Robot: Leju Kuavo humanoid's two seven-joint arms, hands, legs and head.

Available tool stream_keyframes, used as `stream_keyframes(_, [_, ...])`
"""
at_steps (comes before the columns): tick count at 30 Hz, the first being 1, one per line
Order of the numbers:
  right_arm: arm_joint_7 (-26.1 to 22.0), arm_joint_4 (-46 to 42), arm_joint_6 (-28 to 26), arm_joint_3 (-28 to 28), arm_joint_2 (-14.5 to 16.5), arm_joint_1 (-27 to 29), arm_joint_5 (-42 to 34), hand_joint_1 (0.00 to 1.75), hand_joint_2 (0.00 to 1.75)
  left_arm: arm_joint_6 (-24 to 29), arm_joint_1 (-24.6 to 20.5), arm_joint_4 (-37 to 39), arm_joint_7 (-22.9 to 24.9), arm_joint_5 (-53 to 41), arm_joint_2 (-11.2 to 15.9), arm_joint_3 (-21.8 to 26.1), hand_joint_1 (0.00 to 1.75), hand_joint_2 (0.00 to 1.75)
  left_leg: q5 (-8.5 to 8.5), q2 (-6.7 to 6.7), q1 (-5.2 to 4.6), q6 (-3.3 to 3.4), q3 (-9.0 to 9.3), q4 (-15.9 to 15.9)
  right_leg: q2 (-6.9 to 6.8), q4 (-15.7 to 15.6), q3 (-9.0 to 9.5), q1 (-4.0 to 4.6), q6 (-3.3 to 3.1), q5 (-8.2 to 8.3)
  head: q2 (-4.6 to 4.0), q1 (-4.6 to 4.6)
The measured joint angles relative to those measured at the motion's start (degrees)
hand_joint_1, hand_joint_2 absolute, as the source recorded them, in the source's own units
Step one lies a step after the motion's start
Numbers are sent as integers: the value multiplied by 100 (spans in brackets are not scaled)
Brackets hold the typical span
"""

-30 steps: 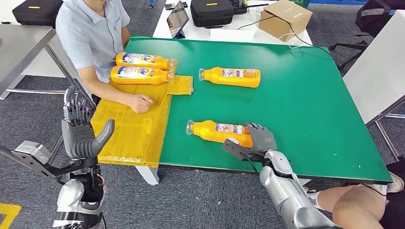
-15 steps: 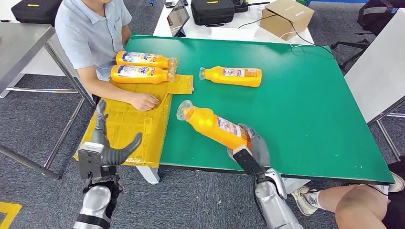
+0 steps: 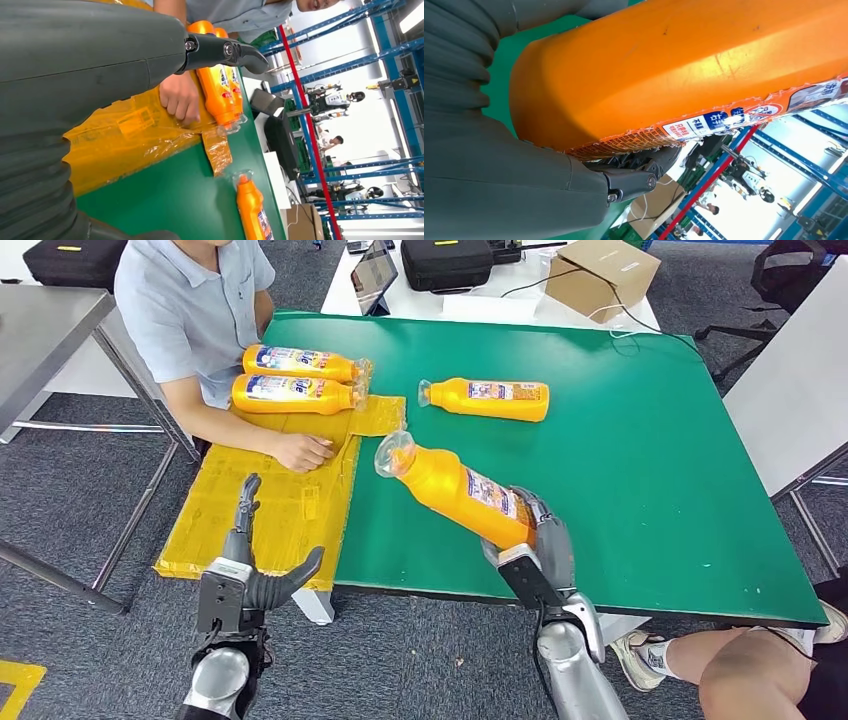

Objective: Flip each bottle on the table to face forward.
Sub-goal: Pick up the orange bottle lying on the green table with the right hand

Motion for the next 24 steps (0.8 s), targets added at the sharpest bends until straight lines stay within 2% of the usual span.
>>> stream_keyframes(4, [-76, -44, -30, 0, 4, 20, -79, 175, 175, -58, 8, 2, -3, 8, -1, -4, 0, 175, 0, 0, 0, 0, -1, 0, 0, 0, 0, 0, 0, 0, 0, 0])
stream_keyframes(7, [-303, -252, -134, 24, 50, 119, -308, 175, 175, -287, 121, -9, -187, 69, -22, -30, 0, 175, -1, 0, 0, 0, -2, 0, 0, 0, -1, -1, 0, -1, 0, 0])
stream_keyframes(10, [-391, -615, -215, 151, 127, 276, -446, 175, 175, -809, 329, -62, -432, 411, -72, -104, 0, 175, -3, 0, 0, 1, -8, 0, 0, 0, -8, -1, 0, -2, 0, -1])
stream_keyframes(14, [-304, -758, -105, 440, 208, 316, -444, 175, 175, -1641, 442, -156, -515, 900, -103, -287, 0, 175, -3, 0, 0, 0, -13, 0, 0, -1, -11, 0, -1, -3, 0, -1])
stream_keyframes(20, [-501, -130, 450, 1070, 334, 73, -250, 175, 175, -2950, 366, -148, -266, 1960, -130, -585, 0, 175, 2, -1, 1, 0, -12, -1, -1, 1, -11, 1, -1, -1, 0, -1])
stream_keyframes(24, [-634, 340, 600, 1524, 469, -141, -159, 175, 175, -3395, 131, -26, -48, 2722, -206, -703, 0, 175, 4, -2, 1, 1, -12, 0, -2, 3, -11, 1, -1, -1, 0, -1])
